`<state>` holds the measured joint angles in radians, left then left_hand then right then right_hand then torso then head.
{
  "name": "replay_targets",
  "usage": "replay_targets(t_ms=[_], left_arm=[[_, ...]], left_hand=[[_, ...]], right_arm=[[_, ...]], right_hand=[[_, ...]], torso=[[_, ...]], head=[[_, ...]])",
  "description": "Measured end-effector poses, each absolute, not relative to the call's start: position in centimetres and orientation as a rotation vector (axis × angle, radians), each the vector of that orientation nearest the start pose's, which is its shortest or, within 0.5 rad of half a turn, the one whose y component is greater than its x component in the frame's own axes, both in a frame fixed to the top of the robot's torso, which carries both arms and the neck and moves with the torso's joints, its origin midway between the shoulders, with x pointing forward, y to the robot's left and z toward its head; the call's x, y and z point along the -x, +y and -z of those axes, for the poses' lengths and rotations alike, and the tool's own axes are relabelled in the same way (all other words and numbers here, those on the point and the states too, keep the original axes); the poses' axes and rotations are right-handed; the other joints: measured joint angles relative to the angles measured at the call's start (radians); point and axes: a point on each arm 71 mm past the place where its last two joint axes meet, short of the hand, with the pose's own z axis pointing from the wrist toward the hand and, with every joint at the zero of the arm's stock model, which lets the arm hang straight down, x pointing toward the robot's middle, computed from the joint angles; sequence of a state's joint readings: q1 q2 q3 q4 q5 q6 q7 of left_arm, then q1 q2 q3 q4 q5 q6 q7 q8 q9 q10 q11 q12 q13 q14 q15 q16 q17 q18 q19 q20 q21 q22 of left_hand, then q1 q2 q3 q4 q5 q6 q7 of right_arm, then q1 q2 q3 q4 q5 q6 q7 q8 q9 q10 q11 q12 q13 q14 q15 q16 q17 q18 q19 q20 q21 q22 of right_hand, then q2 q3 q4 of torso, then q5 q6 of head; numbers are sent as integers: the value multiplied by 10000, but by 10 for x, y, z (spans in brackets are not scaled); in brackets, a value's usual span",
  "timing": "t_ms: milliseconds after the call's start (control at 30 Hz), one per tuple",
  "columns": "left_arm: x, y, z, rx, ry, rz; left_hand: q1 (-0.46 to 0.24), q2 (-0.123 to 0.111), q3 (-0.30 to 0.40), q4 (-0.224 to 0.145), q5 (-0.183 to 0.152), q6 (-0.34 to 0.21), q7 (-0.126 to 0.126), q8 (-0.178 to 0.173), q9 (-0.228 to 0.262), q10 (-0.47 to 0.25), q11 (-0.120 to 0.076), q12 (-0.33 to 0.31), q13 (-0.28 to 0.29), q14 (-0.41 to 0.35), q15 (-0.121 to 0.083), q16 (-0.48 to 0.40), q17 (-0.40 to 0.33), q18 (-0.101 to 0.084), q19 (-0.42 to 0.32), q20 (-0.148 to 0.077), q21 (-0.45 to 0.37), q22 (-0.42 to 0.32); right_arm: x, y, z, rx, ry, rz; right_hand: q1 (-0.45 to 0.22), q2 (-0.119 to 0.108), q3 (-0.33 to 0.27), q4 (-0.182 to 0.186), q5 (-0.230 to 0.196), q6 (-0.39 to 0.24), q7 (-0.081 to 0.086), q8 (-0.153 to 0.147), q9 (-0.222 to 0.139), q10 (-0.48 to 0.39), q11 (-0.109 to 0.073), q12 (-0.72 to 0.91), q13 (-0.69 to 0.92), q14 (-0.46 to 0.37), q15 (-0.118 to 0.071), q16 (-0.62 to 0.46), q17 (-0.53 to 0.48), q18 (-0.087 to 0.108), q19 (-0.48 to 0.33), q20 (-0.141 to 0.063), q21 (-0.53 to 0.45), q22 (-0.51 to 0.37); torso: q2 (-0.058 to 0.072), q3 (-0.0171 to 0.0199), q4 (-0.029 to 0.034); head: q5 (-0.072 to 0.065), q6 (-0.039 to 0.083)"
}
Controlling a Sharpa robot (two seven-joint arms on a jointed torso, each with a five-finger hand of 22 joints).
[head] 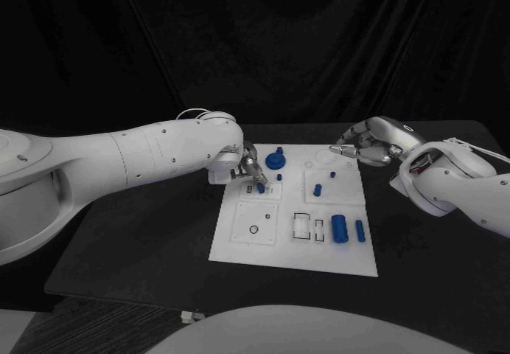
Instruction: Assemble the parts on the task board
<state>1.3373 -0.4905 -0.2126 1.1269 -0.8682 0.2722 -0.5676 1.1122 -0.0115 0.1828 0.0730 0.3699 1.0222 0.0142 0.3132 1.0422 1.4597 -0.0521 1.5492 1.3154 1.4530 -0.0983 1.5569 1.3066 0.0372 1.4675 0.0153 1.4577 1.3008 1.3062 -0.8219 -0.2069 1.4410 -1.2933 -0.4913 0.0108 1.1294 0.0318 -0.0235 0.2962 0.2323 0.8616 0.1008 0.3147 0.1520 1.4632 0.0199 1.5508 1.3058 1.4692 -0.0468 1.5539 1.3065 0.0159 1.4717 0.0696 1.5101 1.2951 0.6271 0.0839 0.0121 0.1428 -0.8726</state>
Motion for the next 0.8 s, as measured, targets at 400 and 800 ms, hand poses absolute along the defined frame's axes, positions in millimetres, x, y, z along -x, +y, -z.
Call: replay_targets(t_ms=[400,800], left_arm=[[-532,165,235,2412,24480,3286],[-528,173,232,2818,23911,3651]], left_hand=[[65,-66,2,0,0,5,2,-216,-131,16,-84,0,0,0,0,0,0,1,0,-2,0,0],[64,-67,70,65,-2,6,3,-306,-208,16,-83,0,0,0,0,-1,0,1,1,-3,-4,0]], right_arm=[[-499,-218,185,821,15691,-6813],[-500,-220,186,804,15701,-6759]], right_hand=[[0,0,0,0,1,0,0,0,1,0,0,0,0,0,0,0,0,0,0,0,0,0],[0,1,0,0,1,0,0,0,1,0,0,0,0,0,0,0,0,0,0,0,0,0]], torso=[[-4,1,0],[-6,1,-1]], head=[[-24,0],[6,0]])
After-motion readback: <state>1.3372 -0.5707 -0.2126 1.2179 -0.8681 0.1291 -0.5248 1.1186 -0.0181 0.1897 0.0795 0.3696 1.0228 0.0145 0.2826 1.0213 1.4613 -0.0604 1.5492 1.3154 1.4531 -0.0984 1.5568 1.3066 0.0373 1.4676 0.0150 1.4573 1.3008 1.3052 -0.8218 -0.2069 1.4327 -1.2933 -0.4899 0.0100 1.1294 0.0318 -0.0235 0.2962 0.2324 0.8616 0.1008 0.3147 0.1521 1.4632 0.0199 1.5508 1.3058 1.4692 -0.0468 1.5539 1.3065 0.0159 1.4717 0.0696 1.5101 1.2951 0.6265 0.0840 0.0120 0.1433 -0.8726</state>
